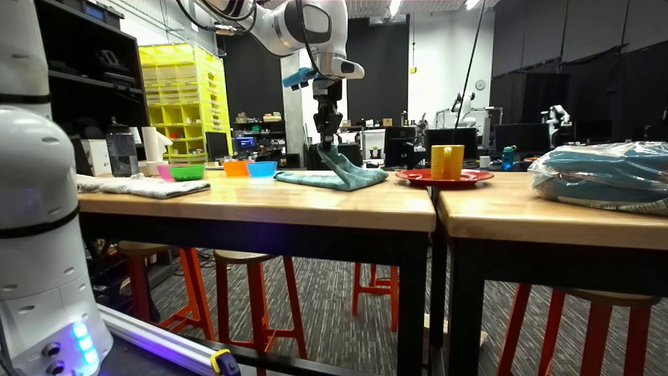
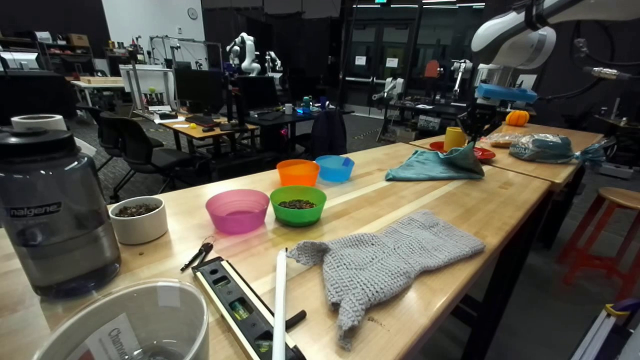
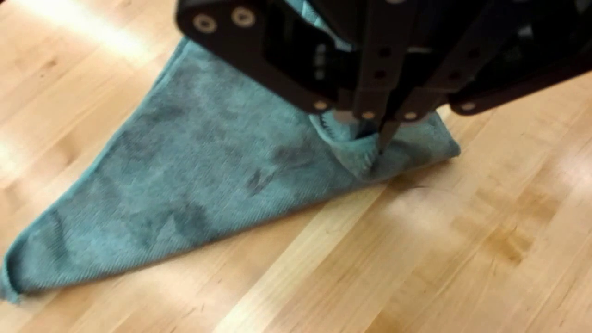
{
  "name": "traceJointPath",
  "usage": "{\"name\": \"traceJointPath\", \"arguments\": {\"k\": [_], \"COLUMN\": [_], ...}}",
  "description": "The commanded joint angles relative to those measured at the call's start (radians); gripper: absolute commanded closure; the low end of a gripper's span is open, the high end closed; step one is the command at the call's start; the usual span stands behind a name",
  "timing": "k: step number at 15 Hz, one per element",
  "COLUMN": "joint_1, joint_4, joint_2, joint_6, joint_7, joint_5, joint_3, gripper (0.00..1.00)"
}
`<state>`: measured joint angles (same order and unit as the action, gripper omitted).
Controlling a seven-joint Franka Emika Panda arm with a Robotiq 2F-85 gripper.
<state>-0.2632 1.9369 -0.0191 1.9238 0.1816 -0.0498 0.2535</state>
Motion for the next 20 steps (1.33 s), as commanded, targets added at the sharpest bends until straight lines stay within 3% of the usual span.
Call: {"name": "traceJointPath", "arguments": {"k": [1, 20], "joint_1": [0.032, 0.146], "joint_4": [0.079, 0.175], "joint_2": [-0.071, -0.121], "joint_6": [0.042, 0.194], "joint_7": [-0.028, -0.064], "joint_5": [0.034, 0.032], "joint_3": [-0.03, -0.154], "gripper": [1.0, 1.0]}}
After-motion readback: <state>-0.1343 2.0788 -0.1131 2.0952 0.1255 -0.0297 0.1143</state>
